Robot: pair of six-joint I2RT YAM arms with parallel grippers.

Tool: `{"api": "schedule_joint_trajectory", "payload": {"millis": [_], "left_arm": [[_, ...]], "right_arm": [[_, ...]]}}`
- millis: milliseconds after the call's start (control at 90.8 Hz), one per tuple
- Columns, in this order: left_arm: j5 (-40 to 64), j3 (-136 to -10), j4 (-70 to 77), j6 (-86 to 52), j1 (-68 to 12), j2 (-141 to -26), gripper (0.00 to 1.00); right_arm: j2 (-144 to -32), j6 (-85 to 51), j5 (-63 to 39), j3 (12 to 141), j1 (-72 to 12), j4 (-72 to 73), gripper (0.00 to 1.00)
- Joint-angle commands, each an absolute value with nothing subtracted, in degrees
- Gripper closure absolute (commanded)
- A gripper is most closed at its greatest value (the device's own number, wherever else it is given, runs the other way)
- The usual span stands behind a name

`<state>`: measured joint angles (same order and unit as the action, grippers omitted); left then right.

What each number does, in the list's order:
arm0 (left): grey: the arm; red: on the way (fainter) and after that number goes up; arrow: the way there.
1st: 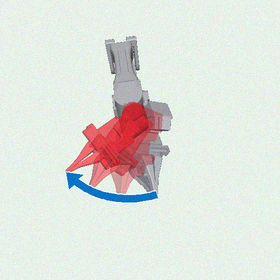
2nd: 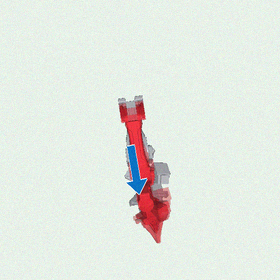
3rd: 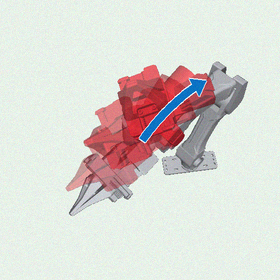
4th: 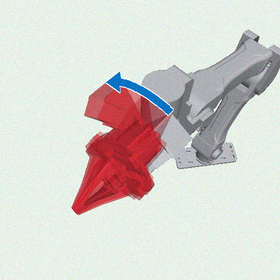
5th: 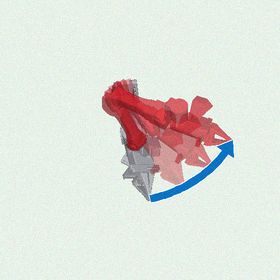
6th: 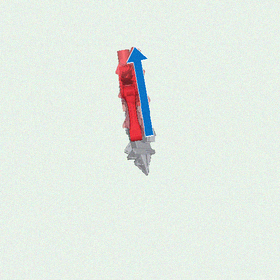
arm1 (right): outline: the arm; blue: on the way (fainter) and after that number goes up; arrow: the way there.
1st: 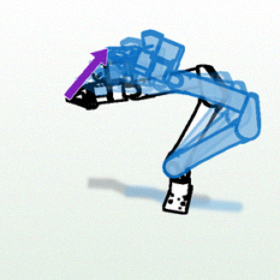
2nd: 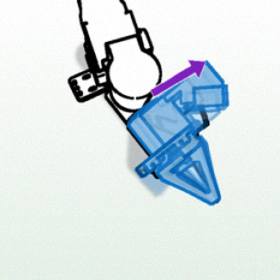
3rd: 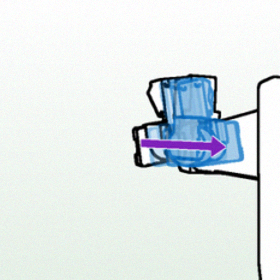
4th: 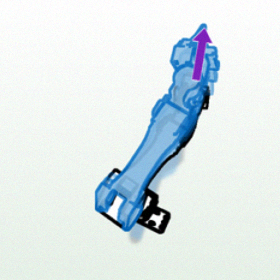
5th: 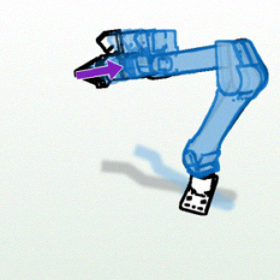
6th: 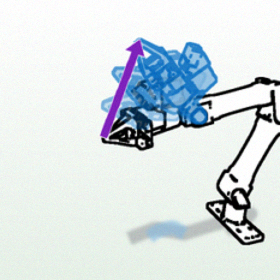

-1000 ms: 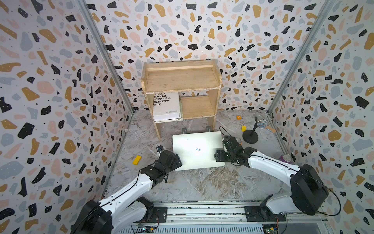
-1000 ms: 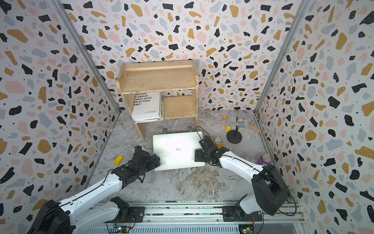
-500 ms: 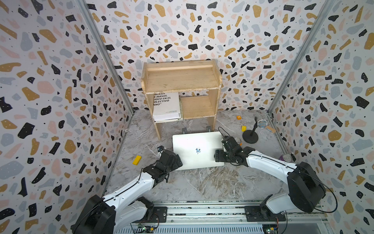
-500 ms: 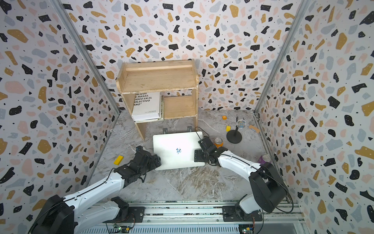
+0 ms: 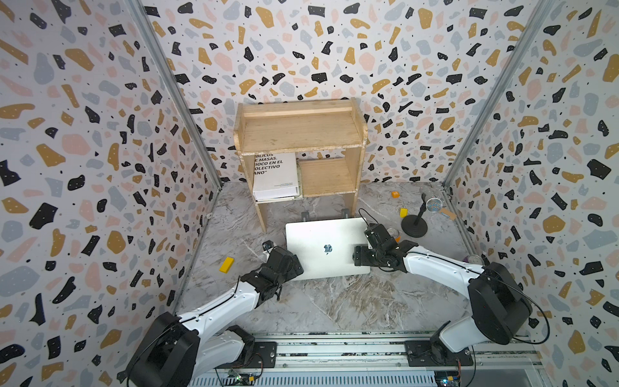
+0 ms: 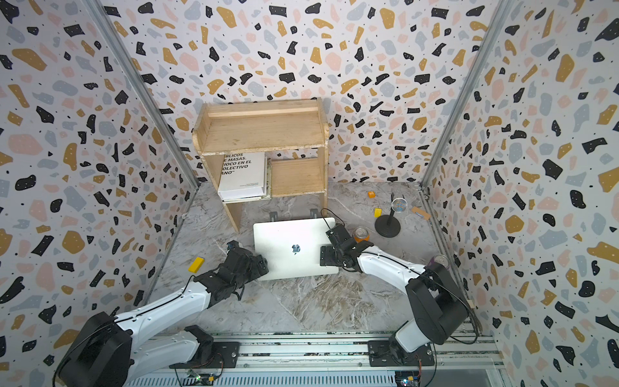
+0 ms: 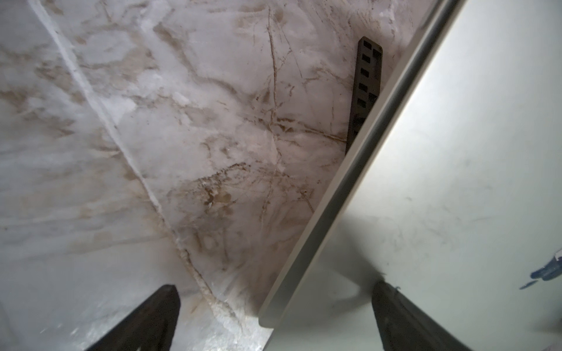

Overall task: Close the laptop lid and set it aside
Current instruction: Close the lid of the laptop.

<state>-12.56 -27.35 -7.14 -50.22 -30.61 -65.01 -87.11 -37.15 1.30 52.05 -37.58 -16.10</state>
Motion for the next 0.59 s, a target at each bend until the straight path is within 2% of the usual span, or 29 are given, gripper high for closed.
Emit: {"api": "schedule_joint_trajectory", "payload": {"millis": [0,584], "left_arm": [[-14.1,-26.8,-5.2,-50.2,-30.7,-66.5,0.00],[-15.6,-27.9,1.3,-44.7,-30.7,-69.1,0.00]], "right_arm": [[-87.7,-37.2,2.1,54.2,-37.8,-16.0,0.16],[-89.2,-35.0,2.8,55.2,-37.7,-13.9,0.15]]}}
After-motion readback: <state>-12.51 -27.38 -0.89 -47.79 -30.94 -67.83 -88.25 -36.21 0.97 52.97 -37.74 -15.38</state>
